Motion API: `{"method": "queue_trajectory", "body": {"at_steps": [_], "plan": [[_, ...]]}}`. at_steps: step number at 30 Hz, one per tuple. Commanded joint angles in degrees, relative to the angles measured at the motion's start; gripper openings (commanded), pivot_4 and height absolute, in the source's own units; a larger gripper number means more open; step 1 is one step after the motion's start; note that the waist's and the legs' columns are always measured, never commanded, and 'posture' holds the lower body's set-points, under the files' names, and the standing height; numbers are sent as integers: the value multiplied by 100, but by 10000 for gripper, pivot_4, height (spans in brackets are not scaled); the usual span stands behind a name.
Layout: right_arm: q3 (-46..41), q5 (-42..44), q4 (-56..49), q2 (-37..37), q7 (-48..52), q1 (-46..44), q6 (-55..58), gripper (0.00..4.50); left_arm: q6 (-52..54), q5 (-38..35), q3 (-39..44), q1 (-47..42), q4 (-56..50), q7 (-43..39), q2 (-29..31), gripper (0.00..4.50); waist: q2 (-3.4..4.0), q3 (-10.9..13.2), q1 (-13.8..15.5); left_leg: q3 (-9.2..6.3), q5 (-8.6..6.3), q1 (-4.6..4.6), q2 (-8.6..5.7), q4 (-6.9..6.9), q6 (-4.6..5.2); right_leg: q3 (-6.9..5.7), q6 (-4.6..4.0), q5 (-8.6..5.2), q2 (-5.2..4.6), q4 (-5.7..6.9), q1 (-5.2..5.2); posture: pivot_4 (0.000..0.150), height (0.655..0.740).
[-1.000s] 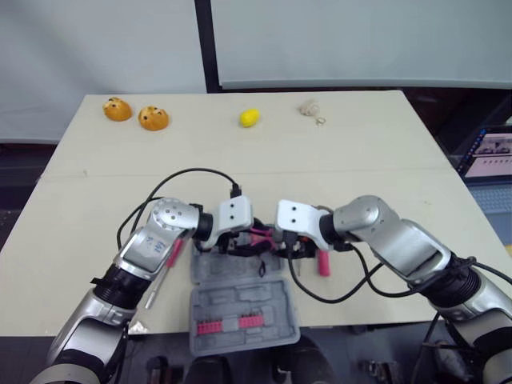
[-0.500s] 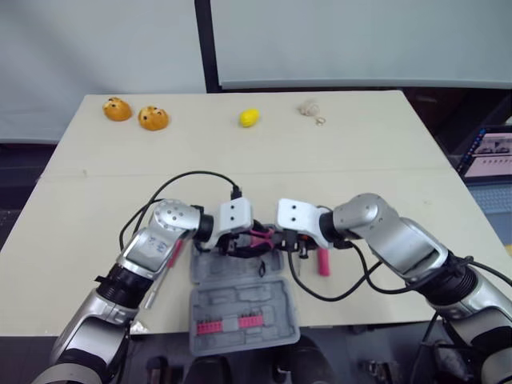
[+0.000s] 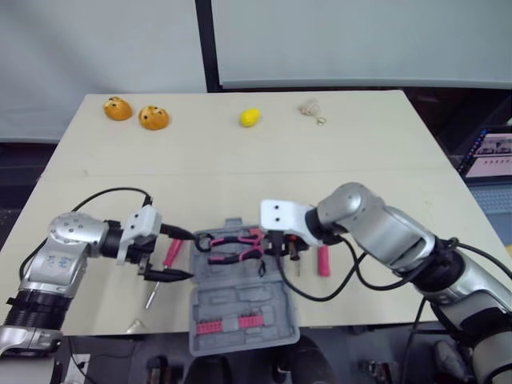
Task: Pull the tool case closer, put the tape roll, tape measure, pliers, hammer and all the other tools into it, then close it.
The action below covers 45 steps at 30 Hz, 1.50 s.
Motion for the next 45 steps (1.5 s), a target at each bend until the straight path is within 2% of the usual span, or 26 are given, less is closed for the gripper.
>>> {"method": "queue_trajectory", "body": {"at_steps": [1, 12, 21, 45], "plan": [[201, -111, -135, 169, -25, -222, 182, 9995, -605, 226, 119, 121, 199, -10, 132, 45000, 0, 0, 6, 0, 0, 0, -2, 0, 0, -1, 0, 0, -2, 1, 0, 1500, 7292], [689, -583, 797, 860, -316, -554, 131, 9995, -1344, 604, 78, 173, 714, 160, 126, 45000, 0, 0, -25, 4, 0, -3, 0, 0, 0, -16, -1, 0, -1, 3, -5, 1500, 7292], [823, -795, 1144, 1261, -371, -520, 26, 9995, -1353, 618, 51, 117, 737, 239, 98, 45000, 1, 0, -143, 3, 0, -8, 2, -2, 0, -19, -2, -1, 0, 6, -9, 1500, 7292], [990, -1220, 1819, 1796, -404, -271, -439, 9995, -1332, 578, 138, 239, 639, 330, 173, 45000, 3, 1, -172, 2, 0, -5, 3, -11, -1, -18, -2, -1, 1, 5, -10, 1500, 7292]]}}
